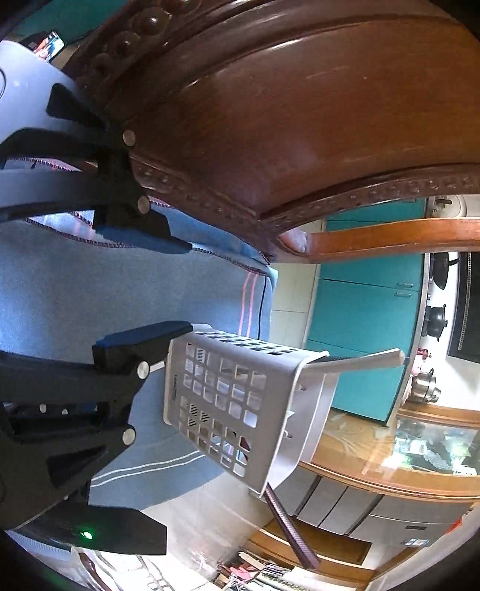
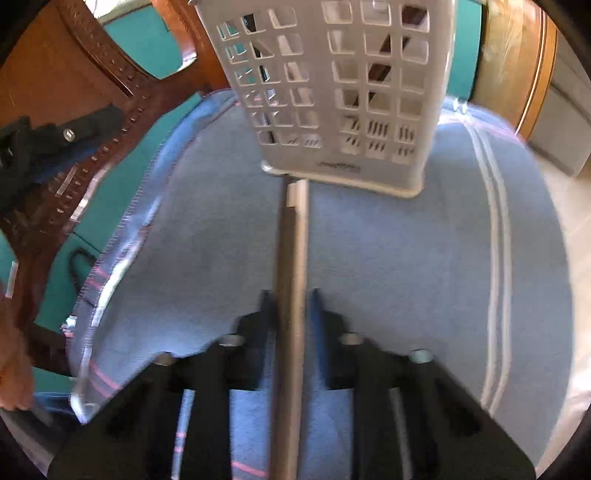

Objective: Organize utensils
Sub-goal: 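Lower both open tools to the last light and dark chopsticks on the mat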

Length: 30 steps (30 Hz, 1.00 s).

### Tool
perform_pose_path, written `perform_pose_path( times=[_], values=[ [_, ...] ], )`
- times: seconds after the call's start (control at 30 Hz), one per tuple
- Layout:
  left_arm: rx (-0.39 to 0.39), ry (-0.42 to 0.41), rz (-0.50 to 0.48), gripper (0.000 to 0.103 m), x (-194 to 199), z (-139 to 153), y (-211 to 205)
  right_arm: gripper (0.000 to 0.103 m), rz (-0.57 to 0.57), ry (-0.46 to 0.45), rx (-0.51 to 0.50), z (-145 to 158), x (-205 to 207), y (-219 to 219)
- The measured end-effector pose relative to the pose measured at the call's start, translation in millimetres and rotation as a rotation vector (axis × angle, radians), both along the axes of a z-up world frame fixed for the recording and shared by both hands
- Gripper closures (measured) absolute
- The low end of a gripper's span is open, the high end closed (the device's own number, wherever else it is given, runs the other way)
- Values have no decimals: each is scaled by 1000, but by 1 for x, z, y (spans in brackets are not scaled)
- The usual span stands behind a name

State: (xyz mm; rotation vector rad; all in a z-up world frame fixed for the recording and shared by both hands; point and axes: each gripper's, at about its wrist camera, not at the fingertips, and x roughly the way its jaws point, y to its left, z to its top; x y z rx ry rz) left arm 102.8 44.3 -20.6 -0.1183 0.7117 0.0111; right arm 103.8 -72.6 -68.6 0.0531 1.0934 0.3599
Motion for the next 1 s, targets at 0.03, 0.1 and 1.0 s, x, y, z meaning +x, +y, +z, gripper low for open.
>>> perform_pose_path(
  times=[0.03, 0.1, 1.0],
  values=[
    [1, 4, 0, 63, 1, -1, 0, 86, -5, 4, 12, -1, 0, -2],
    [1, 13, 1, 63, 3, -2, 1, 86, -18, 25, 64, -3, -2, -6],
    [11, 321, -208, 49, 29, -78, -53, 78, -225, -1, 51, -5, -16, -70]
  ],
)
